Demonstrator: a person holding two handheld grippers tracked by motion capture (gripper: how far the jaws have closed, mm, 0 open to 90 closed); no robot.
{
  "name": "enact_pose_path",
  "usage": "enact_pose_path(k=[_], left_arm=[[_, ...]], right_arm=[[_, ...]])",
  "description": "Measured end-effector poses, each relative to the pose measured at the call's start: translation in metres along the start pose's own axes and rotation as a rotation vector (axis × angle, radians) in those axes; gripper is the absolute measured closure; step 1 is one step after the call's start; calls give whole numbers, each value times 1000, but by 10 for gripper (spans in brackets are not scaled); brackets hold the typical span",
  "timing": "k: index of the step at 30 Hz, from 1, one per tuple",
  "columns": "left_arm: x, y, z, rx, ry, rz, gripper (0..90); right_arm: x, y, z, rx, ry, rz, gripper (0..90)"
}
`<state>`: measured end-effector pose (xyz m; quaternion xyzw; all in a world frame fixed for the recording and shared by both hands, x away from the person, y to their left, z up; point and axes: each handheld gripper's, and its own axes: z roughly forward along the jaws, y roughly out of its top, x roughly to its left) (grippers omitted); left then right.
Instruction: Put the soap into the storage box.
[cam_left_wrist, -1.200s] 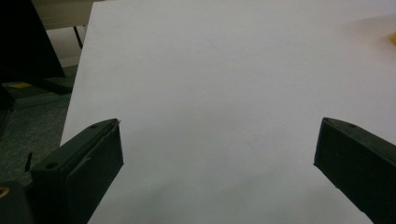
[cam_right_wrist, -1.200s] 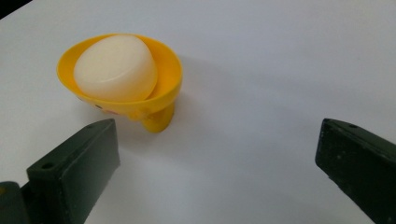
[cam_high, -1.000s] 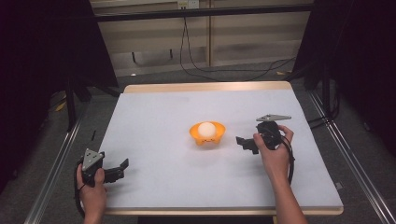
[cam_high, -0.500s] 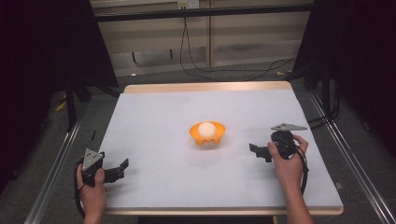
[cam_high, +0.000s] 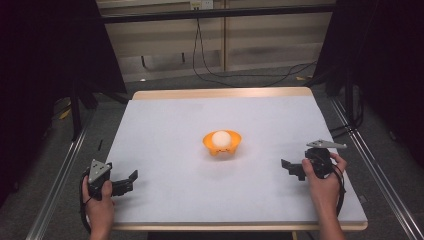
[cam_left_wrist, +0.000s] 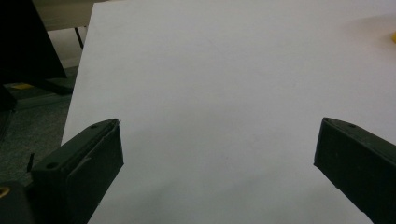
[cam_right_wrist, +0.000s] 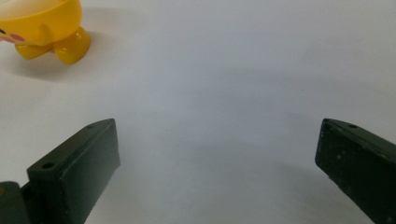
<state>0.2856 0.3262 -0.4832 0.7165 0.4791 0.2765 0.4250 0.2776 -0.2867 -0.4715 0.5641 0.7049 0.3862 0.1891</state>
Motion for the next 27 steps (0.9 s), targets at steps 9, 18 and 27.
enact_pose_path(k=[9, 18, 27], left_arm=[[0, 0, 0, 3, 1, 4, 11], [0, 0, 0, 6, 7, 7, 10], [0, 0, 0, 1, 4, 2, 10]], right_arm=[[-15, -14, -13, -8, -28, 14, 0], [-32, -26, -29, -28, -46, 29, 0], [-49, -36, -49, -50, -76, 50, 0]])
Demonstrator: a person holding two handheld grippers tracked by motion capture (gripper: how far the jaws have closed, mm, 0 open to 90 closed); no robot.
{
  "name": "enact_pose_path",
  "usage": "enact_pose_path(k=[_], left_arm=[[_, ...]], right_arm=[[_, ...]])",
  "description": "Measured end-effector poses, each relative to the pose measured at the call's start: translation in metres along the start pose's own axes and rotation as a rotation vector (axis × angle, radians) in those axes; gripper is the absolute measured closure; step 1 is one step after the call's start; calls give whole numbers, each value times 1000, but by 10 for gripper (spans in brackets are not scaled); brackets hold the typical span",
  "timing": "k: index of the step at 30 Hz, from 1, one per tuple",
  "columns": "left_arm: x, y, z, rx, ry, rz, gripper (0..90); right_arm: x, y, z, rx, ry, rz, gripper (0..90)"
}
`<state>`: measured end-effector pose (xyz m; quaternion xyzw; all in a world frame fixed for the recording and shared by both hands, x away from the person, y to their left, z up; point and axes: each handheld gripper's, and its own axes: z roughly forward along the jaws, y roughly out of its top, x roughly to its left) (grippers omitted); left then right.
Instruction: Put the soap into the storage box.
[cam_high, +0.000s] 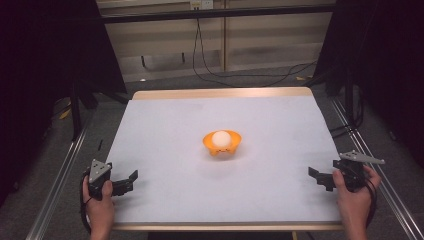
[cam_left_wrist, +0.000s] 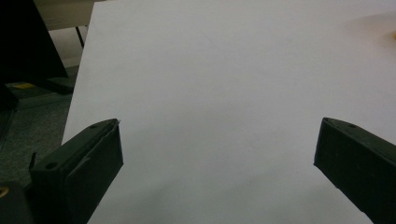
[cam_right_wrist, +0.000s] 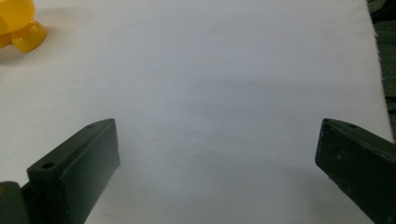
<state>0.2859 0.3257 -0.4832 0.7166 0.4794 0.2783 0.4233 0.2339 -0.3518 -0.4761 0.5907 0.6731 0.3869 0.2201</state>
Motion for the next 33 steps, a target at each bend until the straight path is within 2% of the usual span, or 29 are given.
enact_pose_path(k=[9, 16, 25, 29, 33], left_arm=[[0, 0, -1, -14, 7, -11, 8], [1, -1, -1, -15, 5, -13, 8], [2, -1, -2, -18, 7, -12, 8], [2, -1, -2, -18, 6, -16, 8], [1, -1, -1, -15, 8, -20, 7]], right_arm=[[-17, -11, -15, -13, -21, 29, 0], [-24, -19, -24, -27, -22, 40, 0], [-25, -33, -32, -67, 20, 37, 0], [-23, -37, -34, -107, 19, 28, 0], [-25, -39, -34, -117, 26, 39, 0]])
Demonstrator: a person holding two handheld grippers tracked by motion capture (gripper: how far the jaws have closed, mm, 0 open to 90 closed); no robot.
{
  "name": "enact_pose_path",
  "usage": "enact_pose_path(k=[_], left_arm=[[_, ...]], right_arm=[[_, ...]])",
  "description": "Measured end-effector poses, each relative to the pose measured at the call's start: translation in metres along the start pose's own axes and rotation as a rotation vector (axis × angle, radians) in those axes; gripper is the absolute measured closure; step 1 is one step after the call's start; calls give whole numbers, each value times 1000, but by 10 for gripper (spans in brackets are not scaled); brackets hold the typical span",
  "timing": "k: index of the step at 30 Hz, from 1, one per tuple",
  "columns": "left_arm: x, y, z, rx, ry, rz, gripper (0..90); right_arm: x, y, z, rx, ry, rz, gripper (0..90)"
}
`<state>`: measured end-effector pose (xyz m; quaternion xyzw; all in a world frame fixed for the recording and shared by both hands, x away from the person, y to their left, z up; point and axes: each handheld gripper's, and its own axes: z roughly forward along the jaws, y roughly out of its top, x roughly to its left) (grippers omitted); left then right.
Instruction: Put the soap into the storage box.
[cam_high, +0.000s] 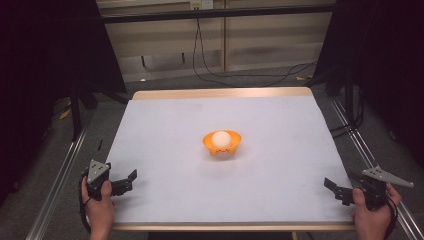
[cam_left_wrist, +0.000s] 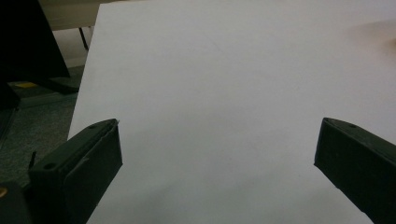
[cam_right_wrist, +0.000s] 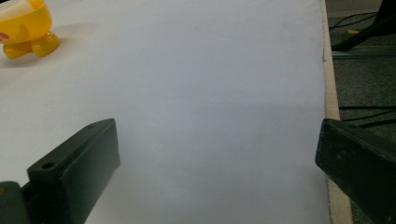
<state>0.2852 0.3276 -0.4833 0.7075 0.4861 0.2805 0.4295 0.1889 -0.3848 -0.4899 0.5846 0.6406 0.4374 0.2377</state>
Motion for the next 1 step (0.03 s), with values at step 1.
enact_pose_path(k=[1], left_arm=[[0, 0, 0, 0, 0, 0, 7]], right_arm=[[0, 0, 0, -4, 0, 5, 0]])
